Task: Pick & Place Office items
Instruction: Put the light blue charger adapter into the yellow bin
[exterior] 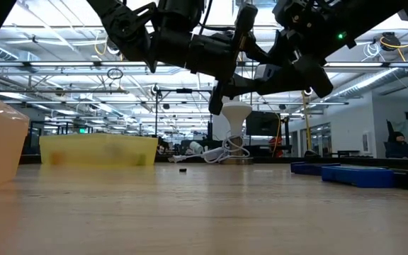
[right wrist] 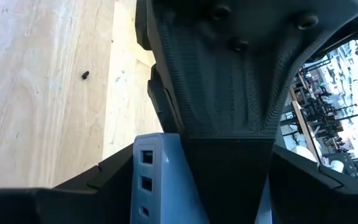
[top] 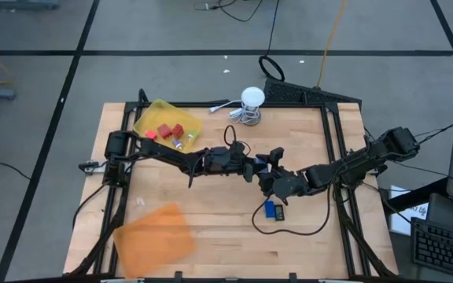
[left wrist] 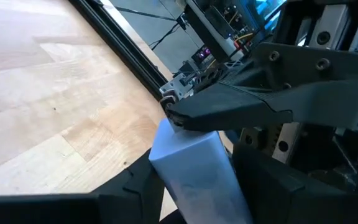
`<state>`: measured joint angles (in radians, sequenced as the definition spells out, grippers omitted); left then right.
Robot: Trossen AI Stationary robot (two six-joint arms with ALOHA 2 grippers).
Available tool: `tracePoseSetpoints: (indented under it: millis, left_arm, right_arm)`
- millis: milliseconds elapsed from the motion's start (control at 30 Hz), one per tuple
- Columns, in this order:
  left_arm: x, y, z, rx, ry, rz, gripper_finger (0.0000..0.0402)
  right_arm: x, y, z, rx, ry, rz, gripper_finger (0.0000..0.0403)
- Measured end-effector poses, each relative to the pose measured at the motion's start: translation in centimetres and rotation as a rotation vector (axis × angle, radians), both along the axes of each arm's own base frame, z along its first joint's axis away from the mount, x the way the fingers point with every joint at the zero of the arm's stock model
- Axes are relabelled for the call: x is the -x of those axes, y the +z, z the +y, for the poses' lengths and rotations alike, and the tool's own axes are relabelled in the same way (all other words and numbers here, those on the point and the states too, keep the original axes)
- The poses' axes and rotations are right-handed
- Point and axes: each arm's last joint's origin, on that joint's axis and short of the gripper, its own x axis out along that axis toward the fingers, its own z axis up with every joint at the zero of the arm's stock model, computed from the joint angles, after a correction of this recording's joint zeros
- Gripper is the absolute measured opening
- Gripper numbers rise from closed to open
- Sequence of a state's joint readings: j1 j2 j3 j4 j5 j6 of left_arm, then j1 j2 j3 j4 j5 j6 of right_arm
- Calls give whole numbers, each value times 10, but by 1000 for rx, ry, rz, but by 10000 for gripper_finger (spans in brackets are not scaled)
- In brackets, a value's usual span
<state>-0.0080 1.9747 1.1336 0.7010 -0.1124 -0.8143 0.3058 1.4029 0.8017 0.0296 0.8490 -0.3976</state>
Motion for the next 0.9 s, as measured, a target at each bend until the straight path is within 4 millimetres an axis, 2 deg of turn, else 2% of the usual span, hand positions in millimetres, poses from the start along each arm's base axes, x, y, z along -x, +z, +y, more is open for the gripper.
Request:
tracePoseSetpoints:
  millis: [233, 367, 467, 667, 900]
  left_arm:
    - [0, 0, 4, -36, -11, 7, 194]
    - [0, 1, 4, -18, -25, -4, 168]
    - [0, 1, 4, -12, -24, -5, 165]
    - [0, -2, 6, -114, -36, 26, 140]
    - [4, 2, 10, -173, -25, 85, 122]
  right_arm:
    - [0, 0, 1, -14, 3, -7, 278]
    - [0, 0, 1, -16, -11, -13, 280]
    - [0, 0, 1, -30, -14, -23, 286]
    - [-1, 1, 2, -148, -28, -93, 316]
    - [-1, 0, 3, -180, -11, -91, 341]
